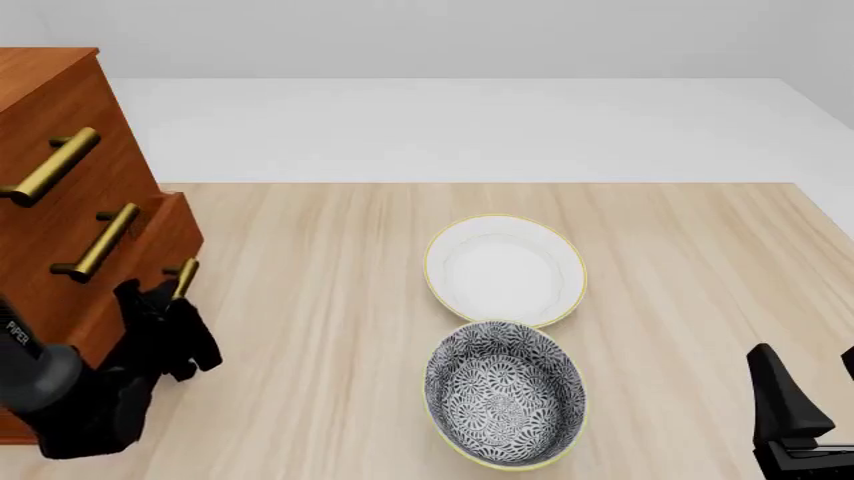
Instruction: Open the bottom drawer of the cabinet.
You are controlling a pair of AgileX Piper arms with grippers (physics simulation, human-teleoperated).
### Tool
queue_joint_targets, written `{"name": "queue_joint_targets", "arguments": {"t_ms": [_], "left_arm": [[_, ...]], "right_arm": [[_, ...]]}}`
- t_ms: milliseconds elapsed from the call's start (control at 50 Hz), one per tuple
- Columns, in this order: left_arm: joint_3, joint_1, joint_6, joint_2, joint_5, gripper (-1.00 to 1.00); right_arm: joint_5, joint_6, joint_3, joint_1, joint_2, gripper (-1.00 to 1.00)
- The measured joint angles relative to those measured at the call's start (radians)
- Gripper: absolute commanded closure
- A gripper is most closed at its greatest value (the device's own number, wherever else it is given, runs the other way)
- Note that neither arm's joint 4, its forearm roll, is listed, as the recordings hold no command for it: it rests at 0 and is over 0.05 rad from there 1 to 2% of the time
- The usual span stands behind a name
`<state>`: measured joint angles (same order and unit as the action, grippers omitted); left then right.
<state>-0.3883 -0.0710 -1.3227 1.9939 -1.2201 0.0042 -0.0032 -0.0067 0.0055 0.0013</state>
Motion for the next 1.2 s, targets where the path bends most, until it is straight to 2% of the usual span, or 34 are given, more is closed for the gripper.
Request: {"name": "queue_joint_targets", "arguments": {"t_ms": [300, 840, 860, 980, 1200], "left_arm": [[0.007, 0.120, 0.071, -0.004, 0.000, 1.00], [-0.013, 0.280, 0.136, 0.000, 0.000, 1.00], [-0.012, 0.278, 0.143, -0.003, 0.000, -1.00], [0.051, 0.298, 0.200, -0.100, 0.000, -1.00], [0.254, 0.351, 0.311, -0.445, 0.000, -1.00]], "right_arm": [[0.000, 0.000, 0.000, 0.000, 0.000, -1.00], [0.000, 0.000, 0.000, 0.000, 0.000, -1.00], [0.000, 0.000, 0.000, 0.000, 0.000, -1.00], [0.000, 0.000, 0.000, 0.000, 0.000, -1.00], [0.000, 0.000, 0.000, 0.000, 0.000, -1.00]]}}
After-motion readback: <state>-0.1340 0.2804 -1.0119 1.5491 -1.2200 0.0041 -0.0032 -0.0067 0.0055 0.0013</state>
